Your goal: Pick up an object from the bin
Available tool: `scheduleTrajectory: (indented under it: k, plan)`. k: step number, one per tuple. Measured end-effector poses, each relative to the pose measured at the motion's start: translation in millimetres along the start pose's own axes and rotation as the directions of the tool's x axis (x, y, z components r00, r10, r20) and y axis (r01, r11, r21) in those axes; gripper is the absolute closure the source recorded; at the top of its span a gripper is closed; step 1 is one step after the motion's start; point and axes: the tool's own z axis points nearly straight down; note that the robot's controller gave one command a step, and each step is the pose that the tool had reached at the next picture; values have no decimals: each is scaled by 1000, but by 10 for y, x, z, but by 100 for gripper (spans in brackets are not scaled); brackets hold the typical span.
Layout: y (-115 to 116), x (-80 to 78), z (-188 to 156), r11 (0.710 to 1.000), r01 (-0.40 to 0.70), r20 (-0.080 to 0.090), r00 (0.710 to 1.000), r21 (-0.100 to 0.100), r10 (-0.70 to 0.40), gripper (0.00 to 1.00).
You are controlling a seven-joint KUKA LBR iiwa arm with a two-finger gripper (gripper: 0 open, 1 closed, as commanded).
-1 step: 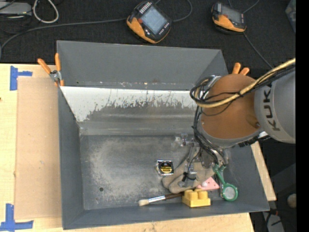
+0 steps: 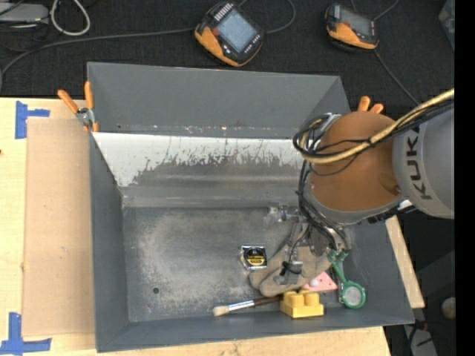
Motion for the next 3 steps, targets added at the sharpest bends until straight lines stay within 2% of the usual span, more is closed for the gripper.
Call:
scheduleTrajectory:
  k: [1,2,3]
  plan:
    - [-706,69,1001,990,142,15,990,0,-142,0]
    - [-639,61,897,989,150,17,988,3,-150,0]
    - [-390,74,864,999,49,25,999,-10,-49,0]
